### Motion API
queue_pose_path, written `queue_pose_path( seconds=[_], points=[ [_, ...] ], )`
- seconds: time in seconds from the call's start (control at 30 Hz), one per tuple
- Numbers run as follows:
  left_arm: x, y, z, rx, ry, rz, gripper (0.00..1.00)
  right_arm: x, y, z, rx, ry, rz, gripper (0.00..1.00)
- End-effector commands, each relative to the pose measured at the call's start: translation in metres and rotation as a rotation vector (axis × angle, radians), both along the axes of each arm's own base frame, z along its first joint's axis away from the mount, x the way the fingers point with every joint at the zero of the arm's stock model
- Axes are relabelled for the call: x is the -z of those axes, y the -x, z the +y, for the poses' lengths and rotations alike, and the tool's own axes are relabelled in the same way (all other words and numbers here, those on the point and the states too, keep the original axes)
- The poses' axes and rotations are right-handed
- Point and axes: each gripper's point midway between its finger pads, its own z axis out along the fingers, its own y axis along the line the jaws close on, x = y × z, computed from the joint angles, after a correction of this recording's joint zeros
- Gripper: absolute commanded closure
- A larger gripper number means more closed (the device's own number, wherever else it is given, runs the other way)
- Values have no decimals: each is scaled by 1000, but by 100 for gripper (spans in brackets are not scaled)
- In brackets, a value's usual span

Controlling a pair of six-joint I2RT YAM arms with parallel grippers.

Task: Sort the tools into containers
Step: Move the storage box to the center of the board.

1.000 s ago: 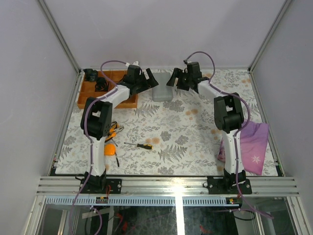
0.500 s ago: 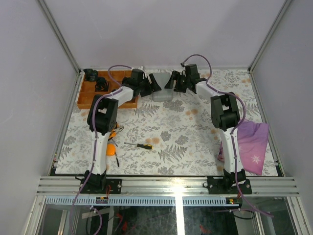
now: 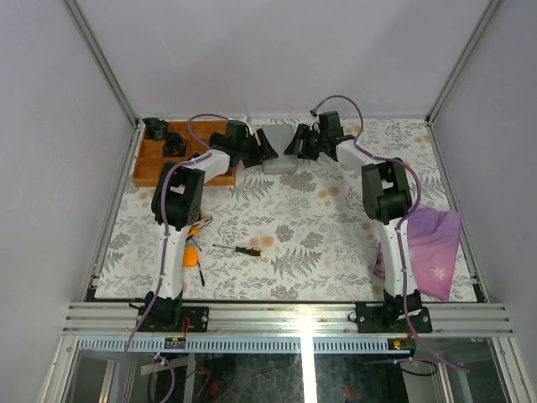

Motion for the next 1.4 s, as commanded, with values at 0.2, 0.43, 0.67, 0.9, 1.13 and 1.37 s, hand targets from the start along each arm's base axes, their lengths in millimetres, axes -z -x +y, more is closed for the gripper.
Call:
queue_pose_path(
  seconds=[0.2, 0.43, 0.67, 0.9, 1.13, 1.37],
  points=[
    [-18, 18, -36, 99, 42, -68, 38, -16, 30, 9, -75, -75, -4, 42],
    [-31, 65, -48, 133, 40, -70, 39, -24, 77, -9, -53, -61, 0, 42],
    [-36, 134, -51, 152, 51, -42, 39, -13, 149, -32, -19, -29, 44, 42],
    [-24, 218, -53, 169, 61, 11, 39, -5, 227, -52, 8, 26, 61, 41],
    [-26, 268, -43, 155, 59, 23, 31, -8, 271, -81, 67, 77, 31, 32],
    [-64, 264, -19, 95, -14, -75, 18, -45, 271, -85, 63, 62, -81, 23]
  ],
)
